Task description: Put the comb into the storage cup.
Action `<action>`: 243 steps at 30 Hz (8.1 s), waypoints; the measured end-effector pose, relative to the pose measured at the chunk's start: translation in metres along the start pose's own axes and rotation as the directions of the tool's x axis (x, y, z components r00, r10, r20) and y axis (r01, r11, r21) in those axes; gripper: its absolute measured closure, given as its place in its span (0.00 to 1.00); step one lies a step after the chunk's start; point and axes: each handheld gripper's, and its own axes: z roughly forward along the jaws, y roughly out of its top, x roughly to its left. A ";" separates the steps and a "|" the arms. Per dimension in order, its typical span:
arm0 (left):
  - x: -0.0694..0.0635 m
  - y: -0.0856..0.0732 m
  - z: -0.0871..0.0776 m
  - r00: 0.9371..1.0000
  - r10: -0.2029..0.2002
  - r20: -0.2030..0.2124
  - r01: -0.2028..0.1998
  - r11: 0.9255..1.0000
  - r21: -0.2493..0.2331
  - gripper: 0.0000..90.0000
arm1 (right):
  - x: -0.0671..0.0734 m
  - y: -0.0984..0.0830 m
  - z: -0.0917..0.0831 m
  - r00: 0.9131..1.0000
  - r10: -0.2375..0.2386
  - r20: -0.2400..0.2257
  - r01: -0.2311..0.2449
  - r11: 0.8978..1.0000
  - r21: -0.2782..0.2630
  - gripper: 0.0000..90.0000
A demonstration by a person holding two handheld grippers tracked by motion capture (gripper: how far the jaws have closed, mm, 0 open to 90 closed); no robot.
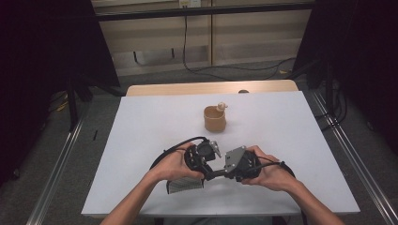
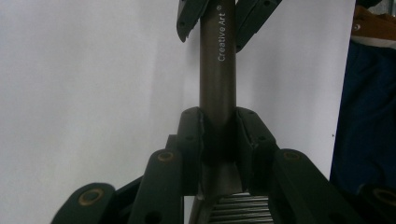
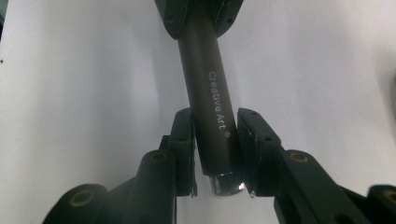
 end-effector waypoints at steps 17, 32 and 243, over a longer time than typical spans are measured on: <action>0.007 -0.001 -0.005 1.000 -0.006 0.016 0.007 0.999 -0.044 0.77 | 0.001 -0.002 -0.002 1.000 0.004 -0.031 -0.004 1.000 -0.020 0.81; 0.010 -0.017 -0.021 0.992 -0.089 -0.092 0.064 0.969 -0.238 0.25 | -0.001 -0.012 -0.010 0.996 0.089 -0.010 -0.089 0.995 -0.037 0.81; -0.010 -0.030 -0.005 0.981 -0.120 0.153 0.186 0.348 -0.919 0.80 | 0.024 -0.073 -0.018 0.888 0.446 -0.116 -0.365 0.526 -0.769 0.80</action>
